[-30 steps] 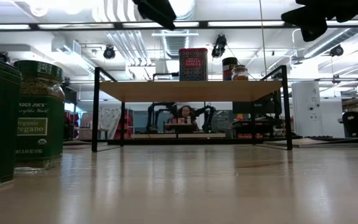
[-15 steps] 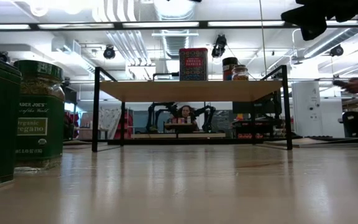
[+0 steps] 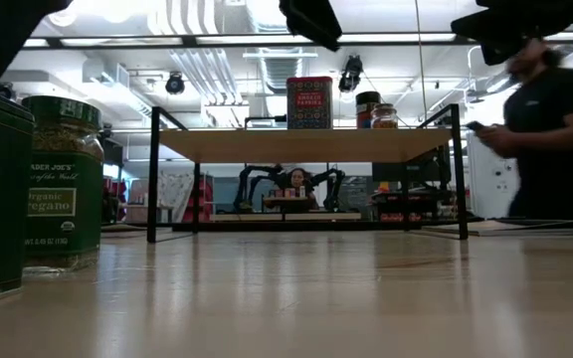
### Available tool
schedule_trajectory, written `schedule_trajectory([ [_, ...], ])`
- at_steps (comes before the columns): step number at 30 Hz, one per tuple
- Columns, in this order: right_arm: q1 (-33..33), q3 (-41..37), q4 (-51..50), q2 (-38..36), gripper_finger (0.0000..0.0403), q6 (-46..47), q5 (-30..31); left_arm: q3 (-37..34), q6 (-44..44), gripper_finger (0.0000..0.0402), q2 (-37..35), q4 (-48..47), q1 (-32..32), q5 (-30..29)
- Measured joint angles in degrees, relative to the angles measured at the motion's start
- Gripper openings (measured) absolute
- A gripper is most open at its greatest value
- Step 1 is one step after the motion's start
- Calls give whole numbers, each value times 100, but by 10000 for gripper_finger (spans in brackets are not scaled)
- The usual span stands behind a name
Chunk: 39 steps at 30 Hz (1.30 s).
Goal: Shelf spices
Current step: Remove the red seasoning can from the shelf
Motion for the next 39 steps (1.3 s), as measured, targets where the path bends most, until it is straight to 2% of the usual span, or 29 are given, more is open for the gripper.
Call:
schedule_trajectory([
  [20, 0, 0, -2, 0, 199, 0, -46, -212, -58, 274, 133, -355, 121, 147],
  [31, 0, 0, 2, -1, 199, 2, -47, -708, 4, 275, 114, -345, 119, -335],
  [39, 0, 0, 0, 0, 199, 34, -48, -739, 52, 273, 111, -379, 121, -519],
])
